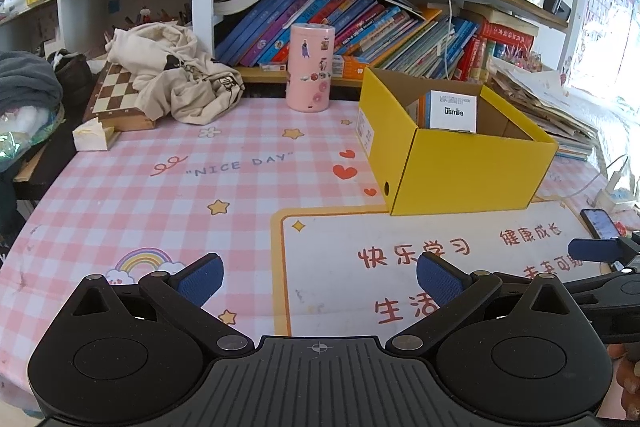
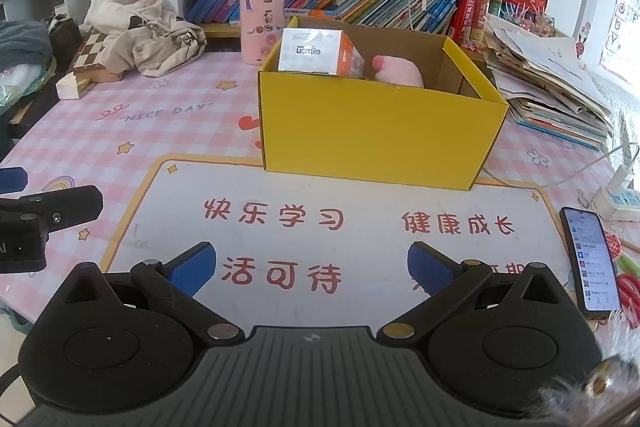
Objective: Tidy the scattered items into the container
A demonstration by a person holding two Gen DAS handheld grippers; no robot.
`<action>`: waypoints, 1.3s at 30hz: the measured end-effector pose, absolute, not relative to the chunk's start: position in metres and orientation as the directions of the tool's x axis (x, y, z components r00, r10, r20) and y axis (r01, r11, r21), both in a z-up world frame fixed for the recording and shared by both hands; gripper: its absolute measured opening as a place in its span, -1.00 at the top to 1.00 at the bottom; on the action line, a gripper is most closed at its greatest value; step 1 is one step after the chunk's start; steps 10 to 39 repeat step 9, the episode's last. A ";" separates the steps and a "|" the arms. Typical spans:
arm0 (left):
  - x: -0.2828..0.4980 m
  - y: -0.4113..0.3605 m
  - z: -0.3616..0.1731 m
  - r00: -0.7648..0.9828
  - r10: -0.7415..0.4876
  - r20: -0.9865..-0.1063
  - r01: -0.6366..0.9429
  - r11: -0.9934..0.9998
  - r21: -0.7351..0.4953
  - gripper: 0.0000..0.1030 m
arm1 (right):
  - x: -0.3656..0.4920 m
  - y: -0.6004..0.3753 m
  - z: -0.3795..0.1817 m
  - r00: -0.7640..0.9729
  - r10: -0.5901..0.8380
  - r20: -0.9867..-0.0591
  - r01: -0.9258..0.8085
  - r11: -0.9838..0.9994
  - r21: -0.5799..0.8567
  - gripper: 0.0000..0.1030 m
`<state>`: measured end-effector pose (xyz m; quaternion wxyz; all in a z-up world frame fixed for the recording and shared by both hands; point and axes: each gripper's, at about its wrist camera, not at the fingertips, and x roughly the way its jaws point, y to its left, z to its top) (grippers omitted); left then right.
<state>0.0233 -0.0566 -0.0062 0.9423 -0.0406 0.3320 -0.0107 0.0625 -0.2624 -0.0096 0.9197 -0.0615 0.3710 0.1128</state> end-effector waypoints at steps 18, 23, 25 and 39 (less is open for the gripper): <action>0.024 -0.057 -0.007 0.775 -0.069 -0.628 0.007 0.995 -0.101 -1.00 | 0.064 -0.262 -0.011 0.692 0.161 -0.704 -0.258 0.966 -0.033 -1.00; 0.024 -0.057 -0.007 0.775 -0.069 -0.628 0.007 0.995 -0.101 -1.00 | 0.064 -0.262 -0.011 0.692 0.161 -0.704 -0.258 0.966 -0.033 -1.00; 0.024 -0.057 -0.007 0.775 -0.069 -0.628 0.007 0.995 -0.101 -1.00 | 0.064 -0.262 -0.011 0.692 0.161 -0.704 -0.258 0.966 -0.033 -1.00; 0.024 -0.057 -0.007 0.775 -0.069 -0.628 0.007 0.995 -0.101 -1.00 | 0.064 -0.262 -0.011 0.692 0.161 -0.704 -0.258 0.966 -0.033 -1.00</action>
